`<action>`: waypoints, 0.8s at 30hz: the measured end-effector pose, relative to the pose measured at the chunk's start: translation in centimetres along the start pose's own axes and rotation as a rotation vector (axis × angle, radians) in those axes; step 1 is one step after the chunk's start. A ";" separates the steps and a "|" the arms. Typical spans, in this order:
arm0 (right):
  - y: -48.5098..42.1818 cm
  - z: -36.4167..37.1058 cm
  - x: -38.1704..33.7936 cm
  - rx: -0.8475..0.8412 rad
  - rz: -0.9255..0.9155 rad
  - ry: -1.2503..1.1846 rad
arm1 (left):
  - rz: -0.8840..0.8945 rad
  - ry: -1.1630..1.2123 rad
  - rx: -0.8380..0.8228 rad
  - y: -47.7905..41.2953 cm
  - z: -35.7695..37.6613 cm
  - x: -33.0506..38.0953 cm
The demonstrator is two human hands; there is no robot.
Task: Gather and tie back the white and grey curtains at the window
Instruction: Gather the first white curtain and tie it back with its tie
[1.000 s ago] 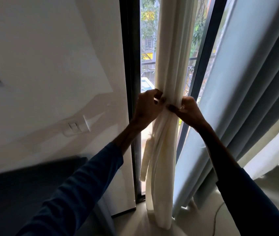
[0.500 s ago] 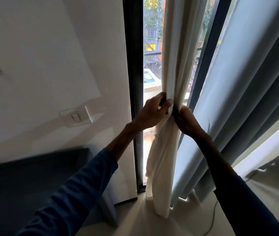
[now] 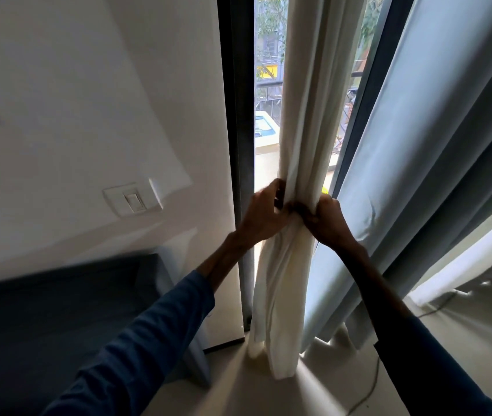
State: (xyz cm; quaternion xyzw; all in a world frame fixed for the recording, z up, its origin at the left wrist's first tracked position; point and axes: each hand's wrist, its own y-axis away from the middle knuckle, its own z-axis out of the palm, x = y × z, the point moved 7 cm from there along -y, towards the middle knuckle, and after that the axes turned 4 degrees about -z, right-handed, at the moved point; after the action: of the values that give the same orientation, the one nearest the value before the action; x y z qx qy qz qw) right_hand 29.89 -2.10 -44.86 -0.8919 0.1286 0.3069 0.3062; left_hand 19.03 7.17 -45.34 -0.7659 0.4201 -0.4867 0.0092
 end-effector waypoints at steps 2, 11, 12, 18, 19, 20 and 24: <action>0.7 1.0 1.5 -0.033 0.082 -0.011 | -0.032 -0.021 -0.043 0.7 1.1 -2.0; 3.3 2.7 5.0 0.019 0.273 0.018 | -0.065 -0.089 -0.242 4.2 3.6 -6.6; 3.3 2.7 5.4 0.035 0.279 0.028 | -0.061 -0.090 -0.256 4.3 3.4 -6.6; 4.3 3.4 5.3 0.046 0.288 0.080 | -0.091 -0.066 -0.273 5.4 4.0 -6.5; 4.6 4.3 4.7 -0.007 0.264 0.056 | -0.090 -0.063 -0.269 5.5 4.5 -6.2; 4.9 5.0 4.0 -0.059 0.245 0.033 | -0.096 -0.061 -0.251 5.6 4.9 -5.8; 5.1 5.0 1.5 -0.182 0.202 -0.142 | -0.125 0.003 -0.149 5.8 5.3 -5.4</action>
State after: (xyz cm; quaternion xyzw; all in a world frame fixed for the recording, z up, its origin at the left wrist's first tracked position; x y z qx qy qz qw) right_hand 26.62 -2.97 -51.32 -0.8745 0.1672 0.4089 0.2001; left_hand 18.42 4.86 -54.58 -0.7884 0.4065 -0.4550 -0.0786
